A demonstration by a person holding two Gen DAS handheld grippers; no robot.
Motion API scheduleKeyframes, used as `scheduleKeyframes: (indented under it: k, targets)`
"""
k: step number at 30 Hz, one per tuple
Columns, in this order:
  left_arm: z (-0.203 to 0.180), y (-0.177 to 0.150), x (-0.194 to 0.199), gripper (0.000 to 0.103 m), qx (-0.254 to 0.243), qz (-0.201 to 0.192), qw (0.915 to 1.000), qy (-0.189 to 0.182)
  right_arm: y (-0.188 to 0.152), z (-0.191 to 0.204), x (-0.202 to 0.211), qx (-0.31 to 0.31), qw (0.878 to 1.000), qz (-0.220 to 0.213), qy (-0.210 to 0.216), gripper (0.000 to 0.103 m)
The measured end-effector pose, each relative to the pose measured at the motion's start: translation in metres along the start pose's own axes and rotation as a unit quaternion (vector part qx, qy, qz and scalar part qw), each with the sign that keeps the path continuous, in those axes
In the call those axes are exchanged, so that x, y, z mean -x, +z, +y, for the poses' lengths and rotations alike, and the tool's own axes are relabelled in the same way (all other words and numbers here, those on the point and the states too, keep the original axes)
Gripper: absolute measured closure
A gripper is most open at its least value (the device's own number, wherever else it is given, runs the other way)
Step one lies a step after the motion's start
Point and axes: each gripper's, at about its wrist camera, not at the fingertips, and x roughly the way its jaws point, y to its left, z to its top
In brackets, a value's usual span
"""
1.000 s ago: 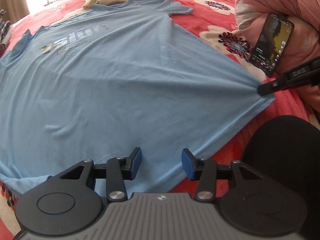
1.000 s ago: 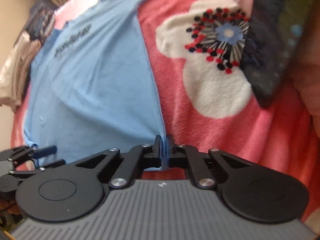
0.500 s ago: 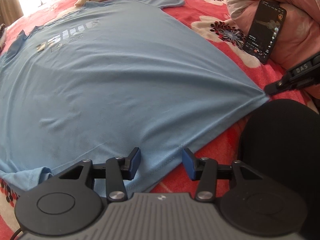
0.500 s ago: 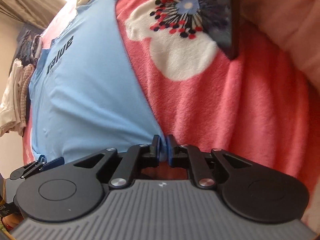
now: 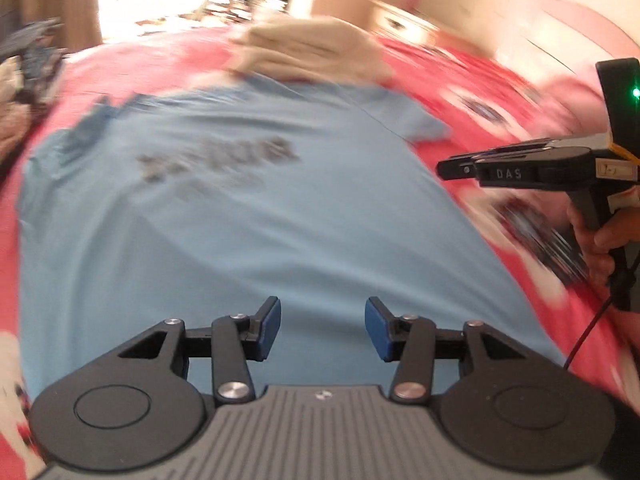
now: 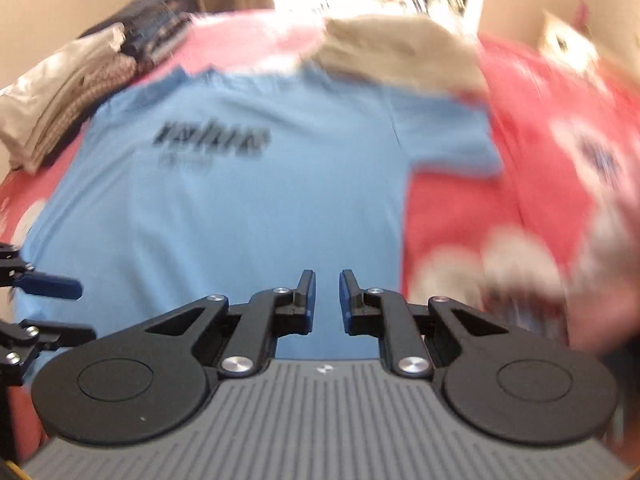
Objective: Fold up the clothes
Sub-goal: 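Move the right gripper over the flat blue T-shirt to its side edge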
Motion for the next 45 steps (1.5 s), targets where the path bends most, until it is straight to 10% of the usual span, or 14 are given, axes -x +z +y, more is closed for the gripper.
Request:
scheduleKeyframes:
  k: [11,17,22,31,40,45]
  targets:
    - [0.111,0.030,-0.067,0.055,0.126,-0.074,0.9853,0.088,0.156,-0.050,-0.216,-0.115,0.991,0.007,0.065,0.092]
    - [0.129,0.020,-0.072,0.053,0.135,-0.102,0.9834,0.066,0.199,-0.062,-0.285,-0.078,0.997,0.004,-0.010,0.103]
    - [0.136,0.026,-0.075,0.052,0.140,-0.113,0.9822,0.052,0.211,-0.044,-0.270,-0.015,0.998,0.002,-0.055,0.101]
    - [0.154,0.022,-0.076,0.053,0.175,-0.134,0.9749,0.032,0.200,-0.011,-0.237,0.024,0.991,0.068,0.112,0.101]
    - [0.147,0.017,-0.073,0.052,0.161,-0.157,0.9728,0.056,0.233,0.005,-0.288,0.017,0.999,0.039,-0.003,0.103]
    - [0.152,0.019,-0.072,0.051,0.176,-0.165,0.9690,0.053,0.230,0.036,-0.229,0.023,0.996,0.029,0.076,0.098]
